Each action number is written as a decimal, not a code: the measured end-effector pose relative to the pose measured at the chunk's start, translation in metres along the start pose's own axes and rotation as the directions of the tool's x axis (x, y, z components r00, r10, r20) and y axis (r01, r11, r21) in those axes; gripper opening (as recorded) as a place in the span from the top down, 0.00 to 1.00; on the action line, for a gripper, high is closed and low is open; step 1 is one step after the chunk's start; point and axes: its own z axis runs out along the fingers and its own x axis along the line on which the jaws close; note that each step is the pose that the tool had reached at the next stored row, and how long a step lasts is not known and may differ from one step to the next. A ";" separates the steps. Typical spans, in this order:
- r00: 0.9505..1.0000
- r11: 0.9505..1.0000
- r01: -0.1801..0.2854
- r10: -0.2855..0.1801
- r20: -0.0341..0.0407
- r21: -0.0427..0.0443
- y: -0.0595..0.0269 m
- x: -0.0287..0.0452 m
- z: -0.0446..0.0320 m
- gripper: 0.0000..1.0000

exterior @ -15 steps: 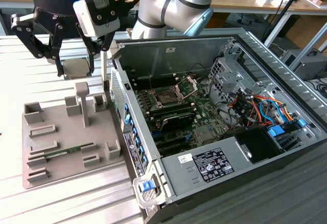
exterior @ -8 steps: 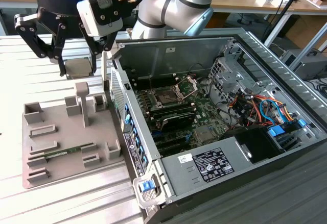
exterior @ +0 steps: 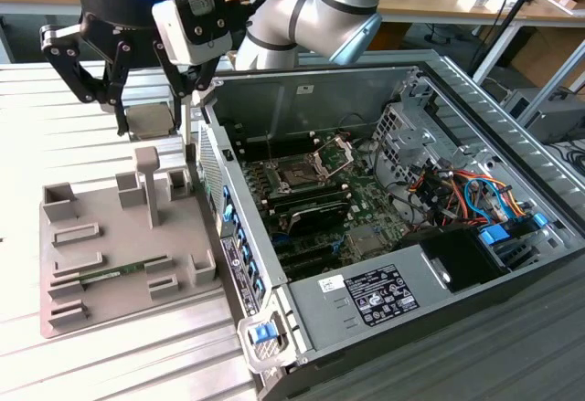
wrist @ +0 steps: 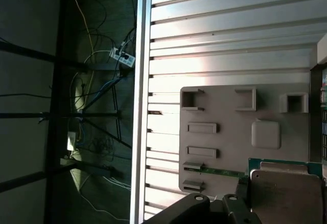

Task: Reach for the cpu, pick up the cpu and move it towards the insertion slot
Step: 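Pick up the cpu and move it towards the insertion slot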

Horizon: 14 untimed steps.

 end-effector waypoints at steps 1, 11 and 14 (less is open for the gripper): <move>1.000 1.000 0.000 0.000 0.000 0.000 0.0000 -0.0005 0.0000 0.45; 1.000 1.000 0.000 0.000 0.000 0.000 -0.0004 -0.0068 0.0000 0.45; 1.000 1.000 0.000 0.000 0.000 0.001 -0.0005 -0.0089 0.0000 0.45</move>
